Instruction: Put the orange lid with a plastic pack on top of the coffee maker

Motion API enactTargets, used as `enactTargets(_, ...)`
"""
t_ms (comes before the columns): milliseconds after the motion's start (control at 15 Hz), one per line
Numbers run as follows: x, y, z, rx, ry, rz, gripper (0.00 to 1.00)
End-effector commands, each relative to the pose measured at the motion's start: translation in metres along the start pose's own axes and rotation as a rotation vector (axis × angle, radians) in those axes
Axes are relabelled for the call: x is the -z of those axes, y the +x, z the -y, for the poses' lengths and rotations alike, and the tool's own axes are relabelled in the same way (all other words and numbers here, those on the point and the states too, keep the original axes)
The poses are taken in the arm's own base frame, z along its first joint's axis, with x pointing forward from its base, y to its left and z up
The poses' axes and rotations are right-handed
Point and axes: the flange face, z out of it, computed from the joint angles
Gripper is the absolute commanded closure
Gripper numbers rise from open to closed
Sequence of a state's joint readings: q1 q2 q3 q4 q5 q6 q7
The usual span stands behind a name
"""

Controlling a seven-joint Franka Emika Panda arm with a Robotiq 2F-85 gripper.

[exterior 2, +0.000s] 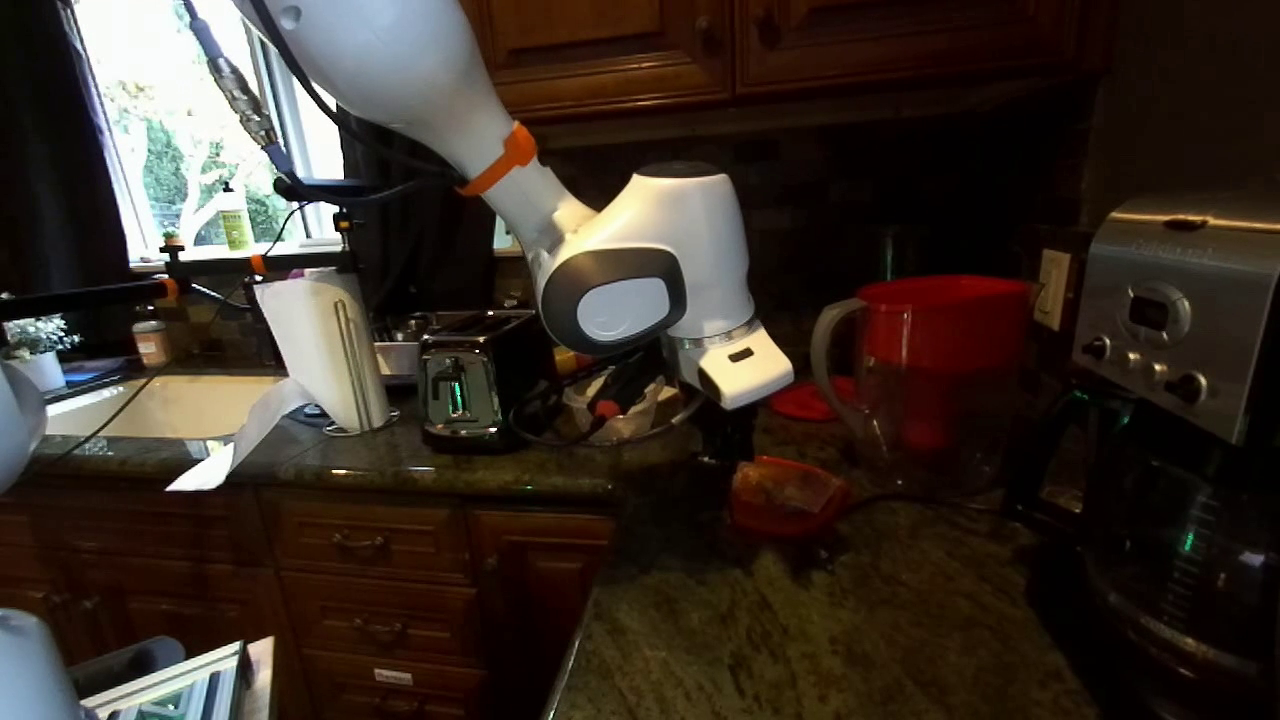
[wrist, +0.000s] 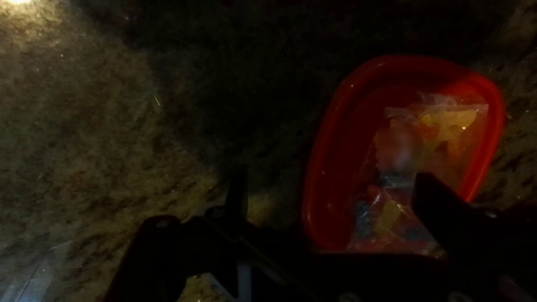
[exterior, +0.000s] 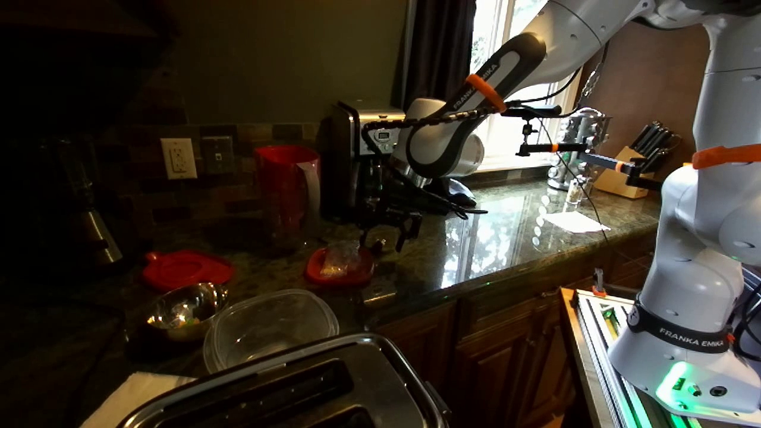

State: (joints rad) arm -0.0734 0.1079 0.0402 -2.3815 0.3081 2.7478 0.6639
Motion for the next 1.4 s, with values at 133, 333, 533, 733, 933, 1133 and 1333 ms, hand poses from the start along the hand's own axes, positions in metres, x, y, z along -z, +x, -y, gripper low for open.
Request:
enactTargets(133,-0.003,0.0046,-0.0003,0.002,0.0,-0.02,0.0)
enactTargets(333,-0.0053,0.0067,0.0022,-0.017,0.031,-0.032,0.0)
enactTargets(533,-0.006,0.0066,0.0024,-0.023,0.014,-0.014,0.0)
enactTargets(733,0.0004,0.0004,0.0001,0.0,0.0,0.0,0.0)
enactTargets(933,0.0004,0.0004,0.0001,0.0,0.0,0.0,0.0)
enactTargets(1133,0.0009,0.0025,0.0002,-0.001,0.008,-0.011,0.0)
enactTargets(1333,-0.0004,0.0046,-0.0007,-0.005,0.008,-0.016,0.0)
